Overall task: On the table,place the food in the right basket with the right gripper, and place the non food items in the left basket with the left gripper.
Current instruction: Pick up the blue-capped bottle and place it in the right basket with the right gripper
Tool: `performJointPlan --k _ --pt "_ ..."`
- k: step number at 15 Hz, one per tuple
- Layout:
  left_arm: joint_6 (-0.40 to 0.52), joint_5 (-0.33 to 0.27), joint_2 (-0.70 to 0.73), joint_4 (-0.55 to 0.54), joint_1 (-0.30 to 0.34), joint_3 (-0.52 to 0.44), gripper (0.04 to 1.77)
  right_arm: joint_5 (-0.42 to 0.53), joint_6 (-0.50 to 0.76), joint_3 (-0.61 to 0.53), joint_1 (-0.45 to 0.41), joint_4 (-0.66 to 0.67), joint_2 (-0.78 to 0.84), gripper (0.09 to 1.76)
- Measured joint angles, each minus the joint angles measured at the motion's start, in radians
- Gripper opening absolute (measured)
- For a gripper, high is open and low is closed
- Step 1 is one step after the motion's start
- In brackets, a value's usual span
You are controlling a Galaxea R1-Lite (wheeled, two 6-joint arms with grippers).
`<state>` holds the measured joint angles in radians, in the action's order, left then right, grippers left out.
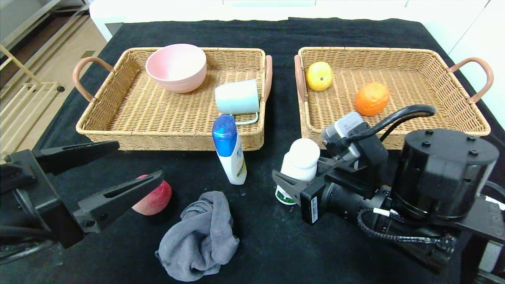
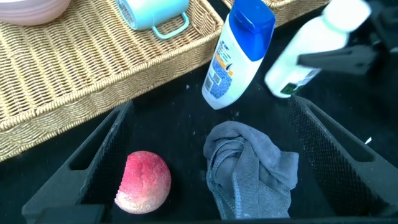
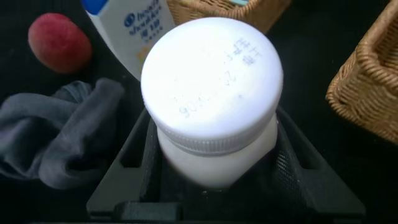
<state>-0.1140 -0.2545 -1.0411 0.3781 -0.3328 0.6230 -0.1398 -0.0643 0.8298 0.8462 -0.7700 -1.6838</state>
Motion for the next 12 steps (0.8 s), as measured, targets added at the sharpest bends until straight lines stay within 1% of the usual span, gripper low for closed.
performJointPlan --k 1,7,9,12 --pt "0.000 0.000 0.000 0.000 0.001 0.000 1.76 0.005 0.005 0.011 0.001 0.032 0.018 1.02" --pt "0.000 0.000 -0.003 0.000 0.000 -0.001 1.76 0.015 0.063 0.041 -0.028 0.058 0.091 1.02" --pt "0.000 0.000 -0.003 0.000 0.000 -0.001 1.76 0.016 0.083 0.079 -0.049 0.114 0.115 1.02" --pt "0.000 0.000 -0.003 0.000 0.000 -0.002 1.76 0.023 0.096 0.168 -0.089 0.185 0.144 1.02"
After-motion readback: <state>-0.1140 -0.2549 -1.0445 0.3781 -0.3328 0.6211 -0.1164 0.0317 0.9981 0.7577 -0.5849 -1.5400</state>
